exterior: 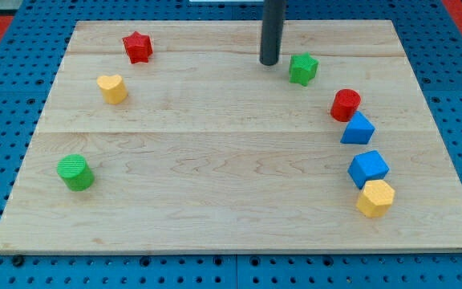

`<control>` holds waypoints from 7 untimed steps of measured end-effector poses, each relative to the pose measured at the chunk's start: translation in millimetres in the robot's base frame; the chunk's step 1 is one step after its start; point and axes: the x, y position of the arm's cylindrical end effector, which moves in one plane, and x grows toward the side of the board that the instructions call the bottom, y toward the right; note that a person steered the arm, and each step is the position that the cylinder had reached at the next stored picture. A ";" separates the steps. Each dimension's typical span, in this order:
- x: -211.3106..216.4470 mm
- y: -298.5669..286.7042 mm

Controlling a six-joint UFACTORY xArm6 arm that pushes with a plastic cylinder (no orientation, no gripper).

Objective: Push the green star above the red circle

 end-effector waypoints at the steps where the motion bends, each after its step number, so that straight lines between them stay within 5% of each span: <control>1: 23.4 47.6; 5: 78.1 20.1; 6: 50.7 74.0; 7: 41.9 60.9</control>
